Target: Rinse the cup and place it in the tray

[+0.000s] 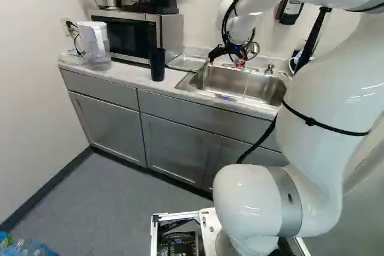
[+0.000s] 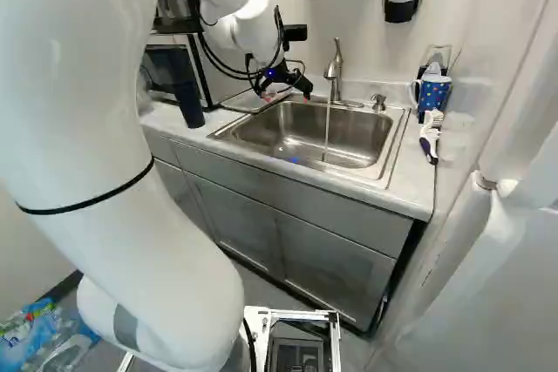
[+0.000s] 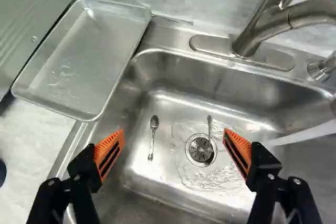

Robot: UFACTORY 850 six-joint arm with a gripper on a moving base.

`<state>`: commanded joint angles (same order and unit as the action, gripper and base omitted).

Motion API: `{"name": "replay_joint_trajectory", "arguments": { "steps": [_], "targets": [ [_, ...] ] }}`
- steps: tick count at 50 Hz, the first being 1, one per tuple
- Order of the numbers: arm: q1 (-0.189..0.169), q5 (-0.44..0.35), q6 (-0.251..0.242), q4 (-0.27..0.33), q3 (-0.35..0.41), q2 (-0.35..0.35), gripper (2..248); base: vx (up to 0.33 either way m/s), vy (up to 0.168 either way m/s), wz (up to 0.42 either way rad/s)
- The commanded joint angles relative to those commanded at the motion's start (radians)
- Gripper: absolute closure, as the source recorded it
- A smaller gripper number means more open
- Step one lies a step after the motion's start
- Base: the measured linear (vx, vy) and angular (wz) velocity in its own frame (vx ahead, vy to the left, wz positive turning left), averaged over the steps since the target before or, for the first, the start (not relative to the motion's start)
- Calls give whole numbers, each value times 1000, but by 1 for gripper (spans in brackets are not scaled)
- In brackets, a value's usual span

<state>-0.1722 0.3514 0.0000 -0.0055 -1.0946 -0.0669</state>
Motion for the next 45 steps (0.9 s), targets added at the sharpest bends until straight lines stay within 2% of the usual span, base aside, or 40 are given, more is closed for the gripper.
{"name": "replay_joint_trajectory", "arguments": {
  "steps": [20,45],
  "targets": [
    [-15,0,0,0,62,60,3,0,0,0],
    [-67,0,0,0,127,125,3,0,0,0]
  ]
}}
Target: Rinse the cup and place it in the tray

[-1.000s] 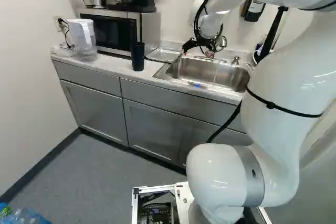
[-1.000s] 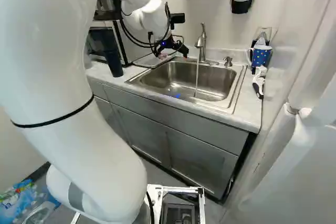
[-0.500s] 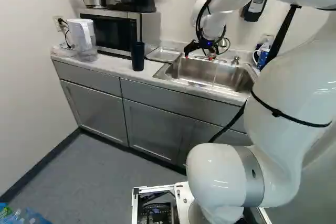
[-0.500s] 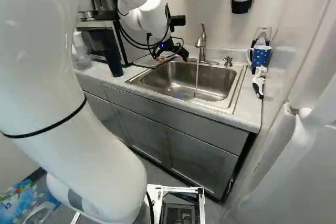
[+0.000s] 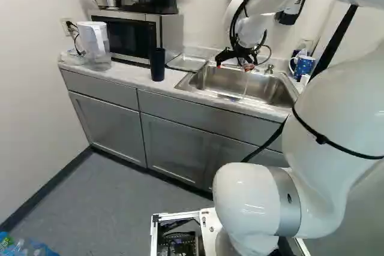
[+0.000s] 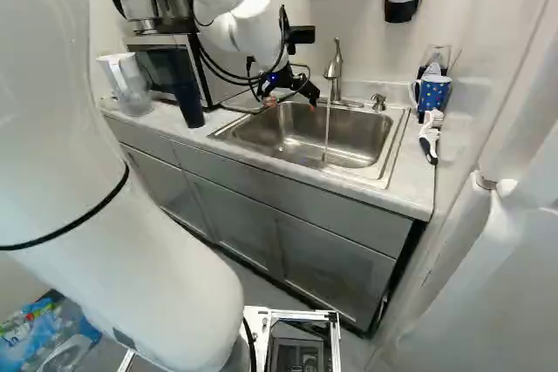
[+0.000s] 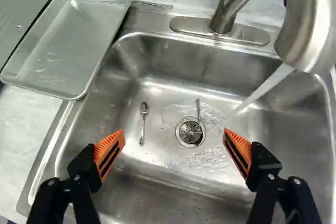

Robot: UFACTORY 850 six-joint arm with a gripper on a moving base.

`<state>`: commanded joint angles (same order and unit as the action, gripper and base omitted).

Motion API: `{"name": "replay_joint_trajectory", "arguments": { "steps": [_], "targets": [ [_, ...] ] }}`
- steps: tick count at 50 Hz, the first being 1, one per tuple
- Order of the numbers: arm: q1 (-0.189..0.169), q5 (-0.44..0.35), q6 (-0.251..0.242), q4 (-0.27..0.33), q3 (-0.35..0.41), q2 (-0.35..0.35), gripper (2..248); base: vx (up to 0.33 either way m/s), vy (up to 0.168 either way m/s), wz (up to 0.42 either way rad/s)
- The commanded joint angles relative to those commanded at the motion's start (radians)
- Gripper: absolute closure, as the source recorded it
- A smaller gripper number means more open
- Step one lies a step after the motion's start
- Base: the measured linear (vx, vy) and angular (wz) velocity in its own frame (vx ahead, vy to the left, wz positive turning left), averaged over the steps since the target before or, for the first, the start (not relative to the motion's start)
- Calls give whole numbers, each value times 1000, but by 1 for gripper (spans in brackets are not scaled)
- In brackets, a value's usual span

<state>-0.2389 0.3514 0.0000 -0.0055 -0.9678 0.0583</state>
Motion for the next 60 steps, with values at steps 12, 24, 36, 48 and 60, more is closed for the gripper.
{"name": "replay_joint_trajectory", "arguments": {
  "steps": [12,24,36,48,60],
  "targets": [
    [-35,0,0,0,16,17,3,0,0,0],
    [-70,0,0,0,29,30,3,0,0,0],
    [-88,0,0,0,32,33,3,0,0,0],
    [-88,0,0,0,32,33,3,0,0,0],
    [-80,0,0,0,35,37,3,0,0,0]
  ]
}}
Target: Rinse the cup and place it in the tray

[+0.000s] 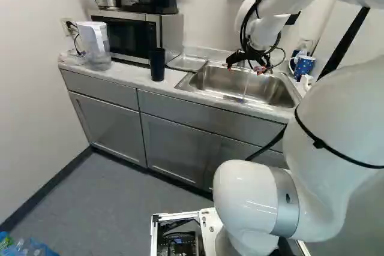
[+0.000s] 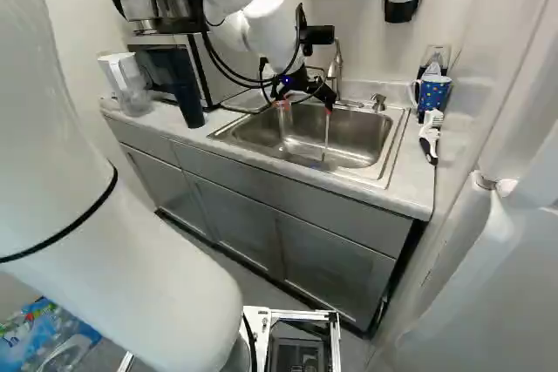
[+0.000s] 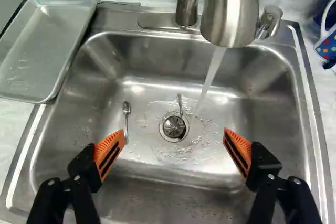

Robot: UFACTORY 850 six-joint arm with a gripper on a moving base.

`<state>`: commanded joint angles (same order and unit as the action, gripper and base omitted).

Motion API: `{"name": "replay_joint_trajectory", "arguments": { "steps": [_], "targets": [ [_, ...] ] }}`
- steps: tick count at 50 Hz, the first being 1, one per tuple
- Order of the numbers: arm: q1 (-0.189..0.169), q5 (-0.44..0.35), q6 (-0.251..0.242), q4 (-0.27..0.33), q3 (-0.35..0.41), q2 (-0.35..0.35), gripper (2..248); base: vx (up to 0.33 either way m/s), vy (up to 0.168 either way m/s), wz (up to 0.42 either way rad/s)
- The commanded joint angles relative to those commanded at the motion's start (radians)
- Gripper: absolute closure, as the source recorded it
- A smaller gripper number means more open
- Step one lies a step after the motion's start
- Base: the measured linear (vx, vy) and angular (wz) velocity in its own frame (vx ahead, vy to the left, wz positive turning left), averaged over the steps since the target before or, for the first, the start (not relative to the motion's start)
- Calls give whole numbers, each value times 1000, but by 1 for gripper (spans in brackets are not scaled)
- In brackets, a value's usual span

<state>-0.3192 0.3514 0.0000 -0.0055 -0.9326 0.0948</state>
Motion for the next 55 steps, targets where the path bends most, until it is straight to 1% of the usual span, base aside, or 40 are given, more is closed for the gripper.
{"name": "replay_joint_trajectory", "arguments": {
  "steps": [12,55],
  "targets": [
    [34,0,0,0,7,7,3,0,0,0],
    [189,0,0,0,20,21,3,0,0,0]
  ]
}}
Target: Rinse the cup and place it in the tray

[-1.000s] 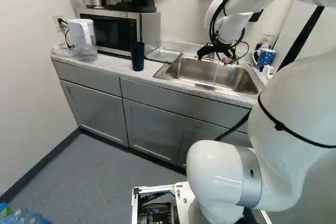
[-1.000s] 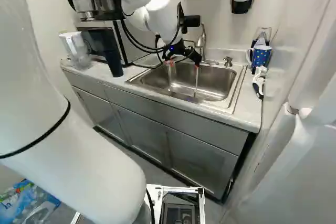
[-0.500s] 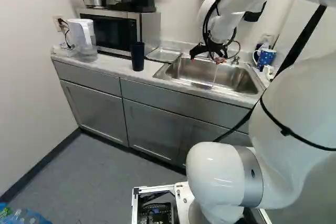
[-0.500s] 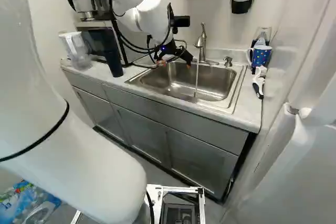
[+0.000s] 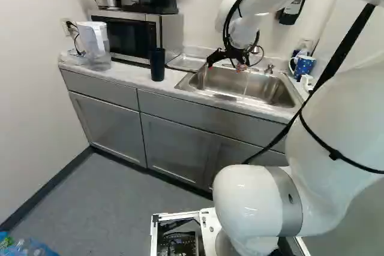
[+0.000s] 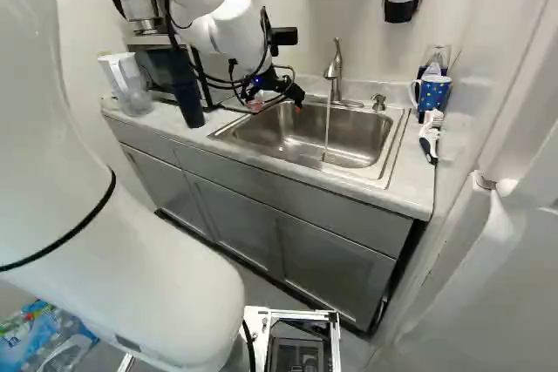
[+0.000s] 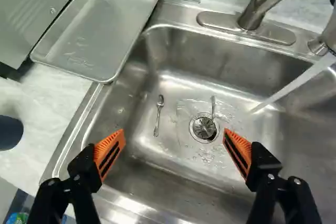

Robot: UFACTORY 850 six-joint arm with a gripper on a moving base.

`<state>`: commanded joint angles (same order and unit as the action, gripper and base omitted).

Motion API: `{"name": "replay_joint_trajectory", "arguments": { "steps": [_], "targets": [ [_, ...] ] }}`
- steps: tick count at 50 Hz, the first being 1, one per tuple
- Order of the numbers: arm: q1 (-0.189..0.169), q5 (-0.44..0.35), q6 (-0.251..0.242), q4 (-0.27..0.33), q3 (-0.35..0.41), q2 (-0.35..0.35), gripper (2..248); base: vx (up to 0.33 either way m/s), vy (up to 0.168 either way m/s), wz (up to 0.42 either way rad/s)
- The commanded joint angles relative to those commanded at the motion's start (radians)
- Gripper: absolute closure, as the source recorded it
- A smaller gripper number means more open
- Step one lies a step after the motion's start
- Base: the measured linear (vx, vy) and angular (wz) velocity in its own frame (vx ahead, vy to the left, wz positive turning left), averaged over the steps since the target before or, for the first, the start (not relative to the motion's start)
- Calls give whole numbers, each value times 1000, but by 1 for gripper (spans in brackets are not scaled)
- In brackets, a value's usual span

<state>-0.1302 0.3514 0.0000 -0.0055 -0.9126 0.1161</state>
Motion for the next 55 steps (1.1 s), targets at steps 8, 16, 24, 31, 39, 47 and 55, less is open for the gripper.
{"name": "replay_joint_trajectory", "arguments": {
  "steps": [8,16,24,31,39,47,55],
  "targets": [
    [29,0,0,0,5,5,3,0,0,0],
    [58,0,0,0,9,9,3,0,0,0],
    [87,0,0,0,11,12,3,0,0,0],
    [112,0,0,0,12,13,3,0,0,0],
    [141,0,0,0,12,13,3,0,0,0],
    [170,0,0,0,11,12,3,0,0,0],
    [200,0,0,0,9,10,3,0,0,0]
  ]
}}
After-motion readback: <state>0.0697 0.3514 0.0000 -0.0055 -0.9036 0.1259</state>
